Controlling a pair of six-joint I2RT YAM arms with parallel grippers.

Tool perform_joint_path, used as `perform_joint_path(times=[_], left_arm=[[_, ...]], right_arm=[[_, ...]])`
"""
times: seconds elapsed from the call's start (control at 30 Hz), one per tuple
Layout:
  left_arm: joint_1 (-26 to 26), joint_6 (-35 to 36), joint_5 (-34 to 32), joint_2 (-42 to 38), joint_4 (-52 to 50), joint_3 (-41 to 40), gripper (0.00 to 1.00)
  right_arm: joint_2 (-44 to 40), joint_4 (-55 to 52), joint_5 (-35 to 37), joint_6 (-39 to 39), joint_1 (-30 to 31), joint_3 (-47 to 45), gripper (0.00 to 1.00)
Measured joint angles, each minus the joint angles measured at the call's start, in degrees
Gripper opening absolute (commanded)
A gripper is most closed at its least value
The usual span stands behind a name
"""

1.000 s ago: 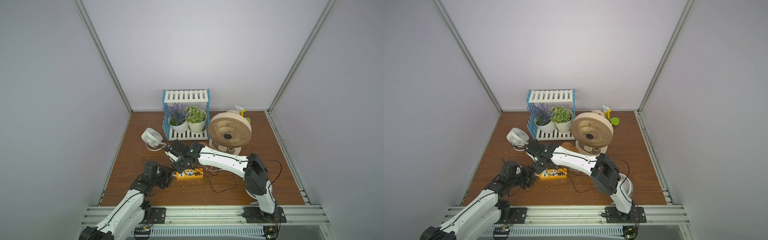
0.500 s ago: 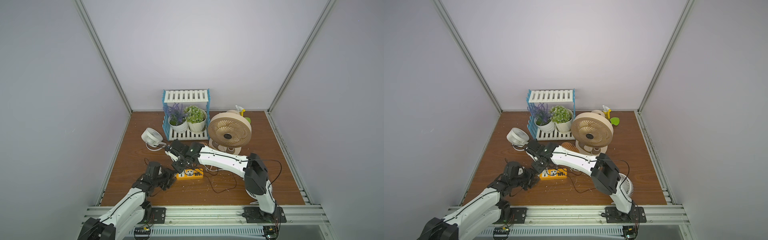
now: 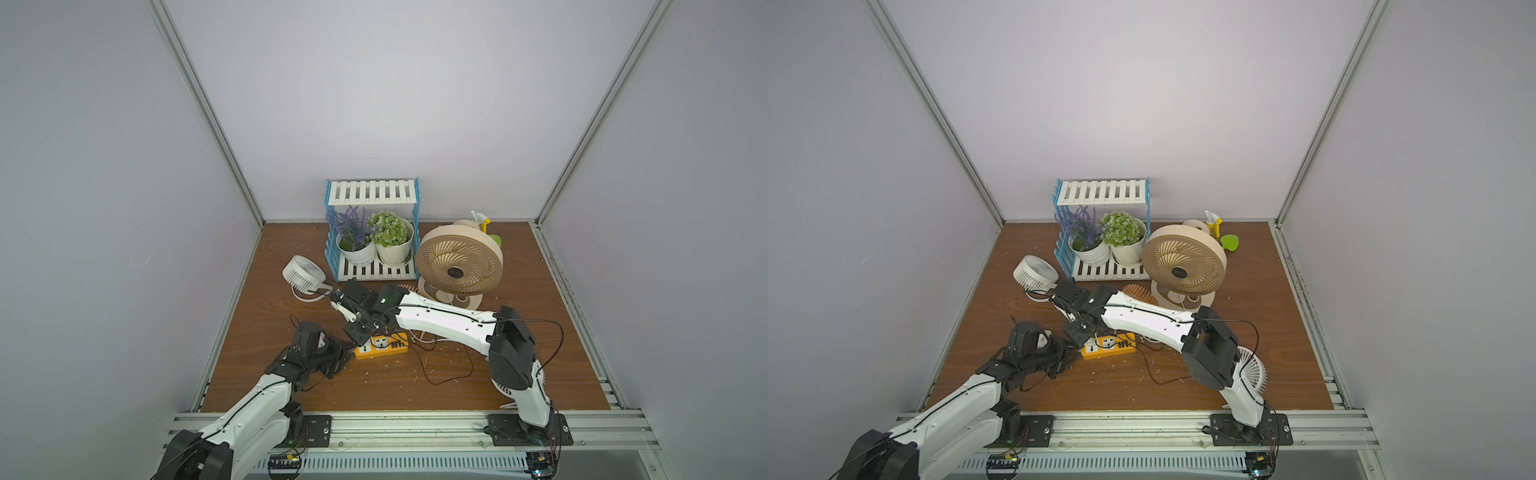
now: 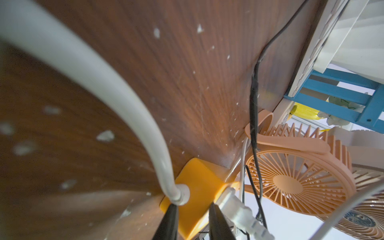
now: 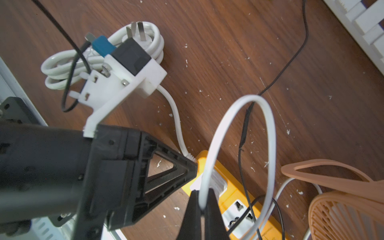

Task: Unplug the desk fan from the power strip
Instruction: Remove the plug from the socket.

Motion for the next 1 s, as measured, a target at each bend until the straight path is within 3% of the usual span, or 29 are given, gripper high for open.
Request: perform_joint_path(times=[0.17,0.67,1.0], left_arm=[[0.0,0.3,-0.1,0.1,-0.3,0.2,0.26],[0.0,9.5,1.5,10.4,-6.1,8.3,0.24],[0.0,10.8,5.5,17.2,-2.0,10.0,0.24]], right_arm=[[0.0,0.0,0.0,0.0,0.0,0.0,0.00],[-0.1,-0.3,-0.1,0.0,-0.2,0.0,0.00],[-2.8,-0.1,1.5,0.0,-0.5,-3.3,0.00]])
